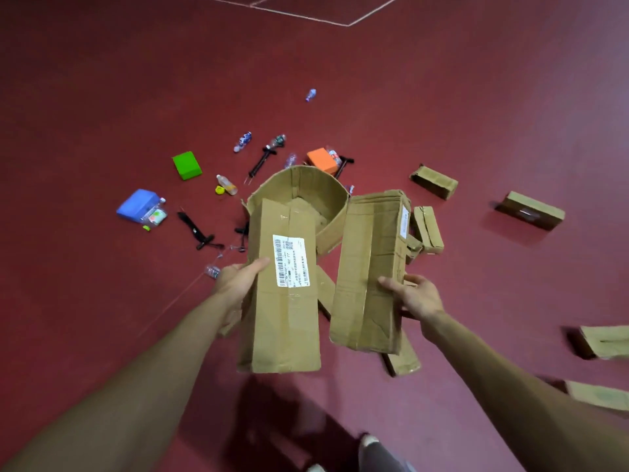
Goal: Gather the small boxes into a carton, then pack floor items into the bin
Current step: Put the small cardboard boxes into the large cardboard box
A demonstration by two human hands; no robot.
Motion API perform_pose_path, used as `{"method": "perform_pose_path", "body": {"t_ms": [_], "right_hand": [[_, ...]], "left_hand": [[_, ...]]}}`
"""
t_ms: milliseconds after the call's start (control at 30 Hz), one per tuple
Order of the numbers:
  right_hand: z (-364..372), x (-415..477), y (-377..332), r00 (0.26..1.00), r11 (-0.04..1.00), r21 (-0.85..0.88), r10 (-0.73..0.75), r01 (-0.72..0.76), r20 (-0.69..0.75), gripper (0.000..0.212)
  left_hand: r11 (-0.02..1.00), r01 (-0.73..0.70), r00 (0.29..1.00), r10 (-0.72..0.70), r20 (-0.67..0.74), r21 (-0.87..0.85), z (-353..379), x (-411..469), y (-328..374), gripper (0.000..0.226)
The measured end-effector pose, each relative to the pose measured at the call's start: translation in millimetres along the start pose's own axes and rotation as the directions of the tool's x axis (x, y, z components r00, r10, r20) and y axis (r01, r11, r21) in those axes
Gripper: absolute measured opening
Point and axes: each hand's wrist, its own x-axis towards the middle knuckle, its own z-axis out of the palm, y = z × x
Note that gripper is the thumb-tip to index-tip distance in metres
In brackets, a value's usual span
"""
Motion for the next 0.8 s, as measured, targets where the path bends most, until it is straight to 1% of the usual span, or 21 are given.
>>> {"method": "perform_pose_path", "body": {"t_ms": [167,300,400,467,500,600,667,733,800], "right_hand": [[49,54,-43,1.000,0.999,-0.045,-0.019,0.020,0.020,0.078],[83,124,-70,0.999,0.998,-0.069,-0.010,0.012,0.035,0.080],[109,183,-102,0.998,0.997,-0.080,0.007,-0.003,0.057,0.080],[122,218,-125,0.998,0.996,-0.086,0.029,-0.024,0.062,0.081],[128,233,-137,0.997,0.996,-0.077,0.038,-0.033,0.063,0.084],[141,273,-166,0.993,0.995,-0.062,0.084,-0.079,0.080,0.095],[148,298,-179,0.991,0.994,-0.060,0.094,-0.088,0.097,0.097],[156,321,-190,0.990,0.994,-0.065,0.099,-0.093,0.100,0.094],[165,341,-199,0.989,0.993,-0.063,0.108,-0.102,0.099,0.086]], "left_hand": [[1.000,-0.002,0.998,0.002,-0.069,0.004,-28,60,35,0.028],[1.000,0.013,0.998,-0.011,-0.067,0.025,-34,133,70,0.039],[1.000,0.029,0.998,-0.028,-0.065,0.007,-30,191,102,0.030],[0.999,0.039,0.998,-0.038,-0.051,0.014,-26,223,127,0.030],[0.999,0.039,0.998,-0.037,-0.058,0.026,-24,239,139,0.035],[0.996,0.040,0.993,-0.030,-0.117,0.083,-23,282,169,0.063],[0.994,0.019,0.994,-0.007,-0.113,0.109,-21,306,190,0.072],[0.991,0.021,0.996,-0.009,-0.091,0.129,-16,331,209,0.069],[0.985,0.027,0.997,-0.013,-0.082,0.168,-11,356,225,0.053]]}}
